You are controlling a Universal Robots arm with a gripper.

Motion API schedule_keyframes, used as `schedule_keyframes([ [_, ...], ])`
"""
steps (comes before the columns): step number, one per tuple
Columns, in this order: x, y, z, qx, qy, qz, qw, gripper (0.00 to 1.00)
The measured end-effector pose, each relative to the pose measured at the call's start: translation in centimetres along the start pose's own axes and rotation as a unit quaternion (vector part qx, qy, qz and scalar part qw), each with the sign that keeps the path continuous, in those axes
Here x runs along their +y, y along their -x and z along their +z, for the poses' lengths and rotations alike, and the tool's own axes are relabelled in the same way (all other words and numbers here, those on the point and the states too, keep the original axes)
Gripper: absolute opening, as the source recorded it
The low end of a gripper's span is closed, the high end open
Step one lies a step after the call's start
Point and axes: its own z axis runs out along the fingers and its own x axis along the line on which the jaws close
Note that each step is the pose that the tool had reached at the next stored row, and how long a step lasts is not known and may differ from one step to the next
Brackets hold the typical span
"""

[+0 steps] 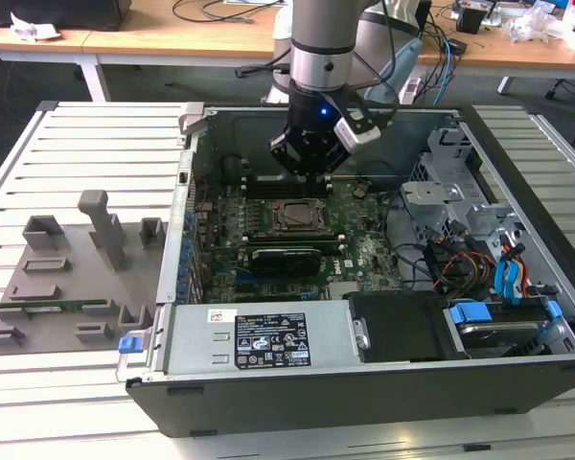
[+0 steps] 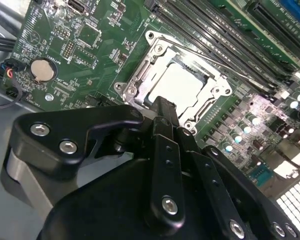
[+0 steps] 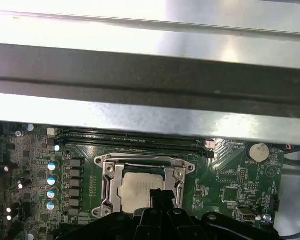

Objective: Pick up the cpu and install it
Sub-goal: 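Install the first cpu locking lever, then install the second cpu locking lever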

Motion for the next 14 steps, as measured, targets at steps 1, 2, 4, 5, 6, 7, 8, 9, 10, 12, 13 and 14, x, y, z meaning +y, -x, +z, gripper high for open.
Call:
schedule_keyframes([
  [1,-0.02,0.00,-0.21,0.0001,-0.0007,0.000,1.0000,0.11],
  [2,-0.04,0.00,-0.41,0.0001,-0.0014,0.000,1.0000,0.11],
  [4,-0.11,0.01,-1.24,0.0002,-0.0031,0.000,1.0000,0.11],
  [5,-0.15,0.01,-1.70,0.0003,-0.0035,0.000,1.0000,0.11],
  [6,-0.16,0.01,-1.78,0.0002,-0.0034,0.000,1.0000,0.11],
  [7,-0.16,0.01,-1.78,0.0002,-0.0034,0.000,1.0000,0.11],
  [8,-0.16,0.01,-1.78,0.0002,-0.0034,0.000,1.0000,0.11],
  [9,-0.16,0.01,-1.79,0.0002,-0.0035,0.000,1.0000,0.11],
  [10,-0.16,0.01,-1.79,0.0002,-0.0035,0.000,1.0000,0.11],
  [12,-0.16,0.01,-1.80,0.0002,-0.0035,0.000,1.0000,0.11],
  [13,-0.16,0.01,-1.80,0.0002,-0.0035,0.000,1.0000,0.11],
  [14,-0.16,0.01,-1.80,0.0002,-0.0035,0.000,1.0000,0.11],
])
